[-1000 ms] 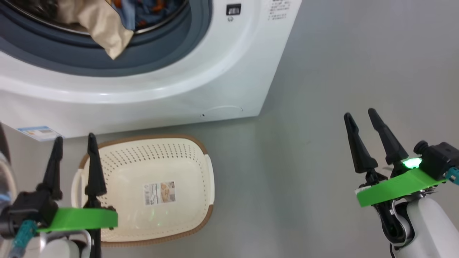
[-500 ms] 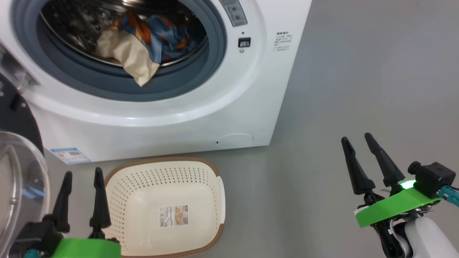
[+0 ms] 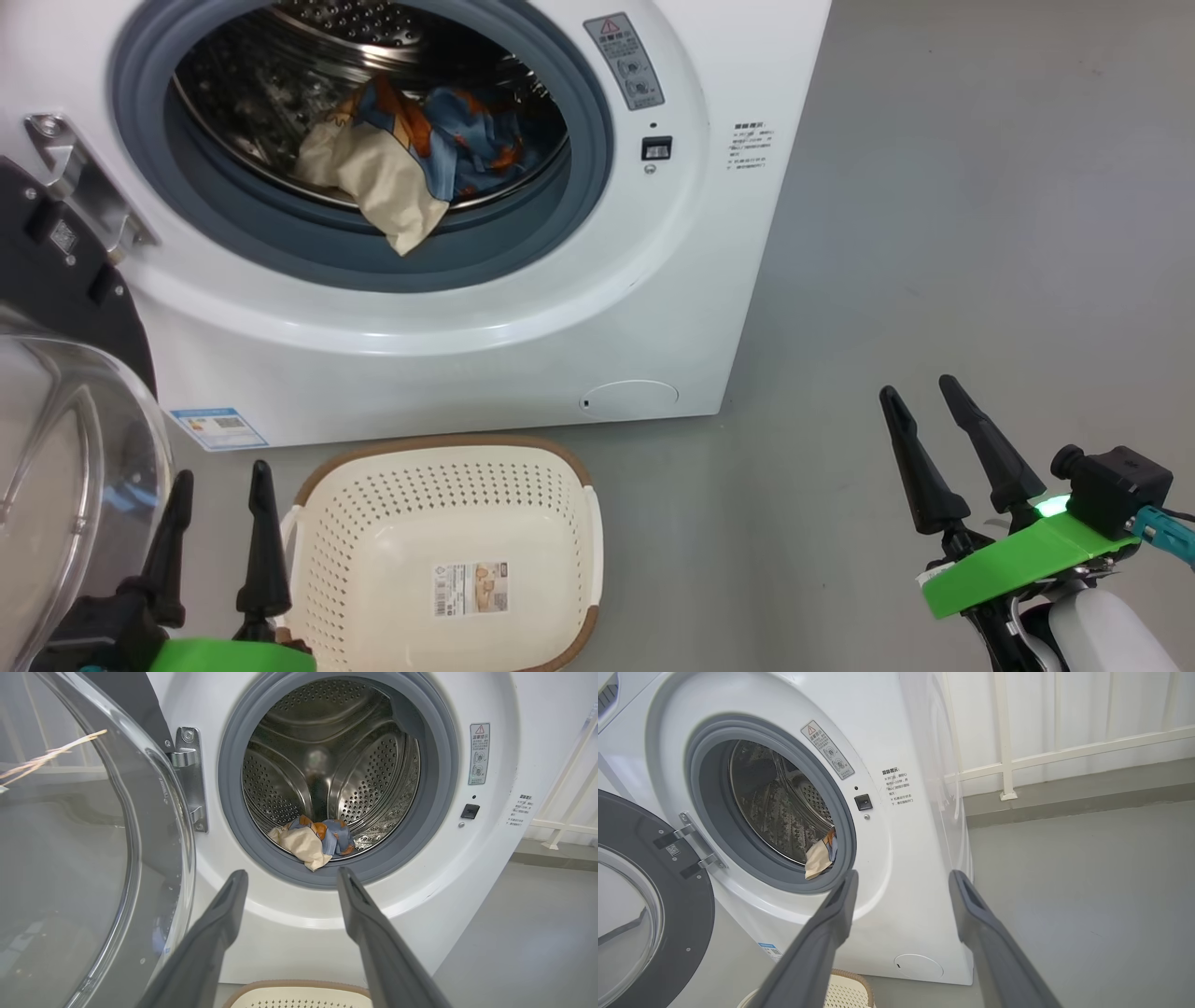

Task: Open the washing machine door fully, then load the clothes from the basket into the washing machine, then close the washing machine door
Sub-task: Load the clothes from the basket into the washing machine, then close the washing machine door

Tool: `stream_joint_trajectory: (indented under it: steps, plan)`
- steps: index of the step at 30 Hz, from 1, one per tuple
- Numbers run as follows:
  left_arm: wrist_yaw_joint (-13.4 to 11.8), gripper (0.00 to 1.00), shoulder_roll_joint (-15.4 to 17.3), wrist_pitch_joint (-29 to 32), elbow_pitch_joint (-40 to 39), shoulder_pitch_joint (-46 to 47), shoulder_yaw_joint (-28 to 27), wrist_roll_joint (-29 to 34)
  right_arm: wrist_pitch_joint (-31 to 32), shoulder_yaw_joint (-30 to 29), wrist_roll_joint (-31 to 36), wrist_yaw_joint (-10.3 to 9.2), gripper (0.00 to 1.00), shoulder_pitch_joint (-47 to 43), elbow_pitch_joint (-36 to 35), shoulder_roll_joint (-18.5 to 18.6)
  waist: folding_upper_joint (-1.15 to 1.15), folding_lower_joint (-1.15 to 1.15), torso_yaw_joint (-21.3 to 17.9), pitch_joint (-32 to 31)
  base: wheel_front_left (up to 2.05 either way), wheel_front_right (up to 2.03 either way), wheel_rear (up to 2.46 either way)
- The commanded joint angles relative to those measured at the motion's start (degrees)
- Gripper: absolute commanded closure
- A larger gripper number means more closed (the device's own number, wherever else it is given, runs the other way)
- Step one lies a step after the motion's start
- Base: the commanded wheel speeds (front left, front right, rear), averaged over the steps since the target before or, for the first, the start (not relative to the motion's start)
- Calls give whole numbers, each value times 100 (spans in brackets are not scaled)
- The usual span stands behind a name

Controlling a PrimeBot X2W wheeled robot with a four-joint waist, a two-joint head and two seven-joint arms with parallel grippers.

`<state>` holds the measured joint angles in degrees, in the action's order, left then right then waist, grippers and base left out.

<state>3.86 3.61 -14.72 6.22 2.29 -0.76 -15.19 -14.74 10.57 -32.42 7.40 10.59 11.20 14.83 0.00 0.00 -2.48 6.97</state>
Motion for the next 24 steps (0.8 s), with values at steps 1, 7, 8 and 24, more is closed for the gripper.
stream_joint_trajectory:
  steps: [1,7,8,24]
  plan:
    - [26,0,72,-28,-105,0,-210,107,-26,146,-22,9,0,-50,-125,95,0,0,17,-16,0,0,0]
    - [17,0,56,-28,-123,-13,-246,178,-26,195,-28,9,0,-73,-97,136,0,0,33,-74,0,0,0]
    - [15,0,53,-28,-125,-19,-249,193,-26,204,-29,9,0,-77,-92,143,0,0,31,-86,0,0,0]
    - [0,0,24,-28,-147,-48,-264,368,-26,278,-52,9,0,-63,-41,201,0,0,2,-137,0,0,0]
